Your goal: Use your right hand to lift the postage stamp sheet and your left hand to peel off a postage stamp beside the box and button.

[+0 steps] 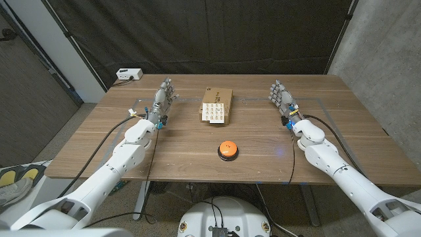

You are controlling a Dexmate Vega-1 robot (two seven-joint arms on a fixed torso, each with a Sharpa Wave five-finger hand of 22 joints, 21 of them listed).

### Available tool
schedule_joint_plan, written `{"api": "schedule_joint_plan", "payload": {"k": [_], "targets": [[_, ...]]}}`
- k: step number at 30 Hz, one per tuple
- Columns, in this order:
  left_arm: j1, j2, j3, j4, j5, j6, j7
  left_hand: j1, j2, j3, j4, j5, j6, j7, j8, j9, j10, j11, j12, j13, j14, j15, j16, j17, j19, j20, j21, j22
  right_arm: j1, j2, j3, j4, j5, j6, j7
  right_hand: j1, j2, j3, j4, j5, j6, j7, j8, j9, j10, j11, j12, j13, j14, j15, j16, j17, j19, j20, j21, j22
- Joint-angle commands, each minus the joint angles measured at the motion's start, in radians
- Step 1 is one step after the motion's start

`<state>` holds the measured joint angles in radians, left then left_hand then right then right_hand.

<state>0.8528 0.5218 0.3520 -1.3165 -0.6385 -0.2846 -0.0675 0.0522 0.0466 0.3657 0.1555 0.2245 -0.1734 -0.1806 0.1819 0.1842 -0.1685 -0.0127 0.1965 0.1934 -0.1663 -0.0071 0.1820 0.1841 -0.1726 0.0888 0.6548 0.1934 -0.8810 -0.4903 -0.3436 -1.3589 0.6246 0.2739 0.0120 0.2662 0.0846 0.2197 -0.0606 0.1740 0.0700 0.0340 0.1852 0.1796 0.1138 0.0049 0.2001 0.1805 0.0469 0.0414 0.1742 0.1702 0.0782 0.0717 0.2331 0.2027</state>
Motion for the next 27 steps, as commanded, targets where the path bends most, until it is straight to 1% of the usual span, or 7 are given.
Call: {"api": "schedule_joint_plan", "payload": {"k": [1, 2, 6, 11, 16, 23, 27], "targets": [[0.026, -0.016, -0.104, -0.050, 0.064, 0.026, -0.062, 0.003, 0.002, 0.006, 0.000, 0.003, -0.188, -0.009, 0.005, 0.004, -0.124, 0.002, 0.005, 0.001, -0.115, 0.002, 0.006, 0.003, -0.174, 0.009, 0.005, 0.001, -0.059, 0.086, 0.101, -0.076, -0.184, -0.130, -0.020, 0.008, -0.010, 0.001, -0.006, 0.002, 0.011, 0.014, 0.007, 0.004, 0.016, 0.035, 0.009, 0.002, 0.010, 0.032, 0.007, 0.003, 0.011, 0.004, 0.005, 0.003], [0.026, -0.020, -0.110, -0.050, 0.068, 0.027, -0.065, 0.003, 0.002, 0.006, 0.000, 0.003, -0.188, -0.009, 0.005, 0.004, -0.124, 0.003, 0.005, 0.001, -0.116, 0.002, 0.006, 0.003, -0.174, 0.010, 0.005, 0.001, -0.059, 0.089, 0.107, -0.079, -0.198, -0.137, -0.013, 0.007, -0.014, -0.001, -0.009, 0.002, 0.016, 0.021, 0.009, 0.004, 0.023, 0.056, 0.012, 0.003, 0.015, 0.040, 0.009, 0.003, 0.015, 0.007, 0.006, 0.003], [0.030, -0.033, -0.132, -0.060, 0.078, 0.035, -0.075, 0.002, 0.002, 0.004, 0.000, 0.003, -0.188, -0.008, 0.005, 0.004, -0.124, 0.002, 0.005, 0.001, -0.115, 0.008, 0.007, 0.002, -0.176, 0.012, 0.003, 0.001, -0.059, 0.099, 0.140, -0.105, -0.198, -0.213, 0.040, 0.012, -0.026, -0.004, -0.020, 0.002, 0.026, 0.027, 0.012, 0.005, 0.039, 0.076, 0.017, 0.004, 0.061, 0.062, 0.021, 0.004, 0.056, 0.026, 0.020, 0.002], [0.039, -0.041, -0.154, -0.079, 0.093, 0.036, -0.084, 0.000, 0.001, 0.001, -0.002, 0.004, -0.177, -0.008, 0.011, 0.004, -0.113, 0.004, 0.010, 0.001, -0.101, 0.034, 0.013, 0.003, -0.173, 0.019, 0.002, 0.002, -0.053, 0.097, 0.177, -0.147, -0.169, -0.340, 0.129, 0.021, -0.025, -0.001, -0.027, 0.005, 0.029, 0.030, 0.013, 0.006, 0.041, 0.083, 0.018, 0.005, 0.070, 0.067, 0.022, 0.005, 0.066, 0.022, 0.023, 0.002], [0.035, -0.060, -0.166, -0.069, 0.096, 0.037, -0.094, 0.000, 0.000, -0.001, -0.003, 0.005, -0.176, -0.008, 0.011, 0.004, -0.108, 0.005, 0.012, 0.001, -0.101, 0.035, 0.013, 0.003, -0.172, 0.023, 0.002, 0.002, -0.045, 0.094, 0.209, -0.164, -0.130, -0.440, 0.237, 0.049, -0.004, 0.018, -0.041, 0.015, 0.032, 0.027, 0.015, 0.007, 0.045, 0.094, 0.020, 0.007, 0.075, 0.072, 0.019, 0.005, 0.067, 0.024, 0.022, 0.002], [0.031, -0.066, -0.177, -0.067, 0.111, 0.041, -0.102, 0.000, 0.000, -0.003, -0.004, 0.005, -0.172, -0.006, 0.013, 0.004, -0.102, 0.010, 0.015, 0.001, -0.095, 0.036, 0.016, 0.003, -0.166, 0.027, 0.002, 0.002, -0.058, 0.106, 0.263, -0.208, -0.086, -0.547, 0.309, 0.074, 0.025, 0.039, -0.051, 0.026, 0.051, 0.026, 0.021, 0.008, 0.064, 0.103, 0.026, 0.007, 0.088, 0.080, 0.019, 0.006, 0.074, 0.025, 0.025, 0.003], [0.030, -0.066, -0.184, -0.071, 0.113, 0.043, -0.107, 0.000, -0.001, -0.005, -0.006, 0.006, -0.166, -0.006, 0.015, 0.004, -0.093, 0.012, 0.018, 0.001, -0.081, 0.051, 0.021, 0.003, -0.159, 0.031, 0.004, 0.002, -0.079, 0.104, 0.293, -0.247, -0.068, -0.588, 0.337, 0.082, 0.033, 0.046, -0.055, 0.030, 0.060, 0.029, 0.023, 0.008, 0.071, 0.107, 0.028, 0.008, 0.097, 0.080, 0.020, 0.006, 0.081, 0.023, 0.027, 0.003]]}}
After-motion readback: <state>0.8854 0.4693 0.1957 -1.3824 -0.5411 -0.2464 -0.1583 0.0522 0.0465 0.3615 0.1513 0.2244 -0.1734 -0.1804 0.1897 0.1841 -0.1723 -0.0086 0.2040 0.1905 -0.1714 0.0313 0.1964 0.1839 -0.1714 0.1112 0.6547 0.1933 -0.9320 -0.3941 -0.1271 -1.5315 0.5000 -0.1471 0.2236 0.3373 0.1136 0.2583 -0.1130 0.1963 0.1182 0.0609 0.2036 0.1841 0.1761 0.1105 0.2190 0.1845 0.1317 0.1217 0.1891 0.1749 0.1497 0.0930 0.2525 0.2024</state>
